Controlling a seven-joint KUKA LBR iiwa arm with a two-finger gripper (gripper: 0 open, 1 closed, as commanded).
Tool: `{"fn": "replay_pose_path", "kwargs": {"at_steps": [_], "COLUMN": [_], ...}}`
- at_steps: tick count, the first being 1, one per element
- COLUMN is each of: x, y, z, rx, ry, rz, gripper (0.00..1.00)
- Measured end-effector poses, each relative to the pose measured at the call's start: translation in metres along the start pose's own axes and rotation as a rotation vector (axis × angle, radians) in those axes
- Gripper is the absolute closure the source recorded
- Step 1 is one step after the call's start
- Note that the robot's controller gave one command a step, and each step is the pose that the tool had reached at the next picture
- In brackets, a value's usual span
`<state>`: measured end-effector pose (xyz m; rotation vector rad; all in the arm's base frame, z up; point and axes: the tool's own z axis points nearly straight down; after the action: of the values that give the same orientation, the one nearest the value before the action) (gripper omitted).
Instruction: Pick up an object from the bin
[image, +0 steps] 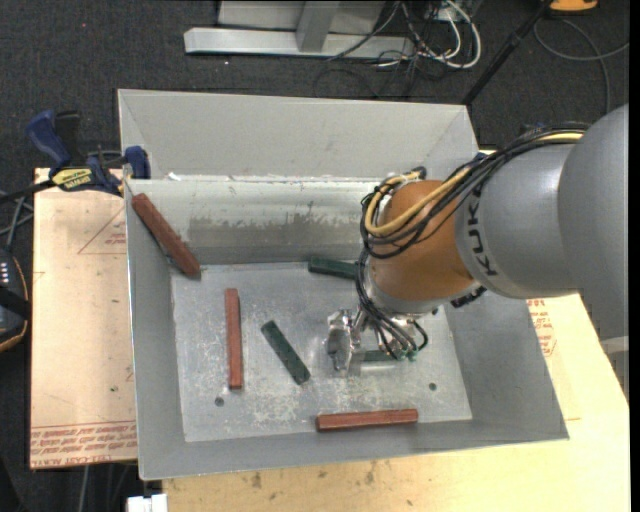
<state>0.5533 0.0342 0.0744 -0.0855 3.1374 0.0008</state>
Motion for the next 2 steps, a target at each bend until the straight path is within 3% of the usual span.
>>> {"fn": "replay_pose_path", "kwargs": {"at_steps": [2], "x": [-0.008], "y": [0.005], "z": [-0.097], "rx": [0.000], "ry": [0.003], "rz": [-0.037], "gripper": [1.00]}}
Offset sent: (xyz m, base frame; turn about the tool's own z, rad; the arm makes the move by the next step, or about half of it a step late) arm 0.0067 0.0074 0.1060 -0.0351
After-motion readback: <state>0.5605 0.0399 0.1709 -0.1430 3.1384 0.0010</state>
